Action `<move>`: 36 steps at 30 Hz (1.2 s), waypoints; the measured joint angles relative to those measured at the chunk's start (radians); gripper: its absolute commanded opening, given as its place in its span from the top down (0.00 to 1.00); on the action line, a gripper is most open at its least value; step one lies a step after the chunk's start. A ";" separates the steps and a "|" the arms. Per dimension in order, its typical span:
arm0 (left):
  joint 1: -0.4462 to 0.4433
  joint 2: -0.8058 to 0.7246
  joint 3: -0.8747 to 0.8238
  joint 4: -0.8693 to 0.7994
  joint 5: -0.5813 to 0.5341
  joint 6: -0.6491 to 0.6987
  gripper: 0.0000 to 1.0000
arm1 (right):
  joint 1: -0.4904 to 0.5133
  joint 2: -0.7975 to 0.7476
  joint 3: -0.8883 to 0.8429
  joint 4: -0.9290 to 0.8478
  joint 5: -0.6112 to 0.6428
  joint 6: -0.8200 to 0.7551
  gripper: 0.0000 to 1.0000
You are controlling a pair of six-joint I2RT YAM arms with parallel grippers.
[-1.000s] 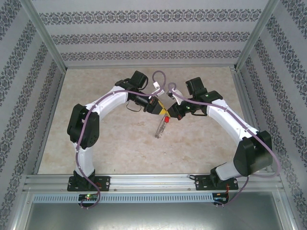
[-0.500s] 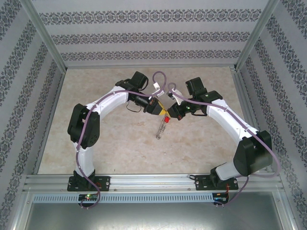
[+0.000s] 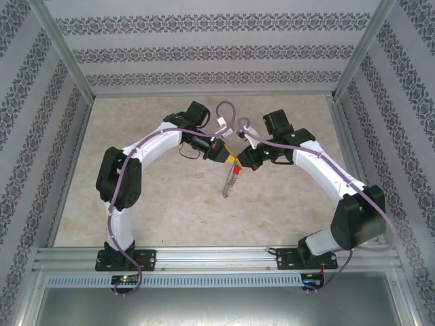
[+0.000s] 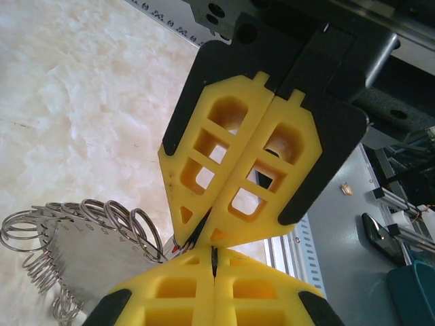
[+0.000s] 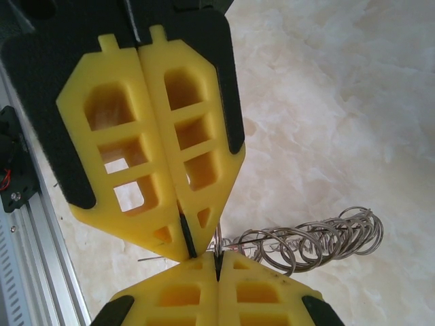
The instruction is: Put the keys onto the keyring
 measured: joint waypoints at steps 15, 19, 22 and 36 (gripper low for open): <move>0.001 0.000 -0.015 0.027 0.006 -0.009 1.00 | -0.003 0.000 0.000 0.001 -0.005 0.000 1.00; 0.001 -0.003 -0.055 0.090 0.012 -0.030 1.00 | -0.009 0.000 -0.001 0.000 0.000 0.005 1.00; -0.002 -0.003 -0.076 0.103 0.012 -0.041 1.00 | -0.016 0.000 -0.001 0.025 -0.004 0.008 1.00; -0.002 -0.049 -0.155 0.255 -0.034 -0.137 0.78 | -0.029 0.000 -0.001 0.070 -0.011 0.023 1.00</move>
